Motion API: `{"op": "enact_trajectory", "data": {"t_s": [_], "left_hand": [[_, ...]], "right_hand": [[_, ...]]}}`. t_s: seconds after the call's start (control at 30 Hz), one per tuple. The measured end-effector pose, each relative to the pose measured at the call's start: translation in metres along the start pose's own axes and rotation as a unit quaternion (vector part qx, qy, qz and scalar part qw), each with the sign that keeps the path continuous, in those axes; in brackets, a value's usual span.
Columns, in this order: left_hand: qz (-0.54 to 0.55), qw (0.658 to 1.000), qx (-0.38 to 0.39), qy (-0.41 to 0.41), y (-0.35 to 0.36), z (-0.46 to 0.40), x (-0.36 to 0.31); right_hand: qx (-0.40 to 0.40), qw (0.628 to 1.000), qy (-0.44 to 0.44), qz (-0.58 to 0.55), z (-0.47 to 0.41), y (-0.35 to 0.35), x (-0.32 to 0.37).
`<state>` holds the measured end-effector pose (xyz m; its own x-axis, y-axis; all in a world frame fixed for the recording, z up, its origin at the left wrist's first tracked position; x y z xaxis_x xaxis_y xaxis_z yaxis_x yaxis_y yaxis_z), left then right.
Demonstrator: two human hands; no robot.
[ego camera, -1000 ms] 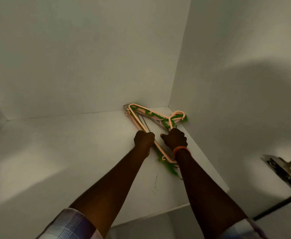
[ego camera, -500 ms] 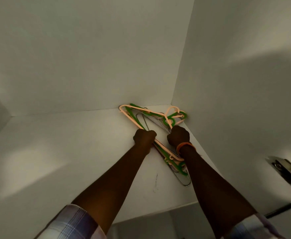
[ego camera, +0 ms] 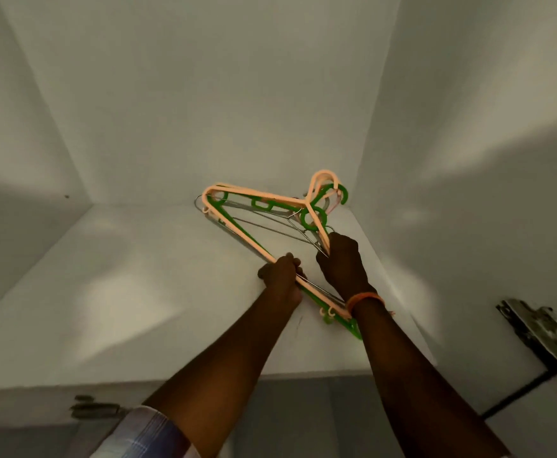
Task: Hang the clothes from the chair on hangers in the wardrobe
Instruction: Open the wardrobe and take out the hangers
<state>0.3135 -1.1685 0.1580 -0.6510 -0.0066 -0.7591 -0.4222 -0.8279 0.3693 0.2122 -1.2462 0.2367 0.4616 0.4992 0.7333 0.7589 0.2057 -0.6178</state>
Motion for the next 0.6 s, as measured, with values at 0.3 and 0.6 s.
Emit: {"op": "enact_trajectory", "data": {"t_s": [0.3, 0.6], "left_hand": [[0.028, 0.981, -0.119, 0.152, -0.101, 0.09, -0.035], [-0.073, 0.936, -0.206, 0.278, -0.198, 0.205, -0.039]], "right_hand": [[0.022, 0.99, -0.075, -0.117, 0.071, 0.034, 0.074], [0.097, 0.968, -0.061, -0.225, 0.182, 0.055, 0.124]]}}
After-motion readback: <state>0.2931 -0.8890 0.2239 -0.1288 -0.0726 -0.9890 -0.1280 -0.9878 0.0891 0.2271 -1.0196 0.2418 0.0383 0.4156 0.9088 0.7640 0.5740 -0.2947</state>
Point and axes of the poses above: each hand's wrist, its own z-axis away from the middle knuckle, its own y-axis out of the palm, x = y × z, the point moved 7 cm from there along -z, towards the middle knuckle, and after that the axes turned 11 degrees about -z, right-handed, at the moved point
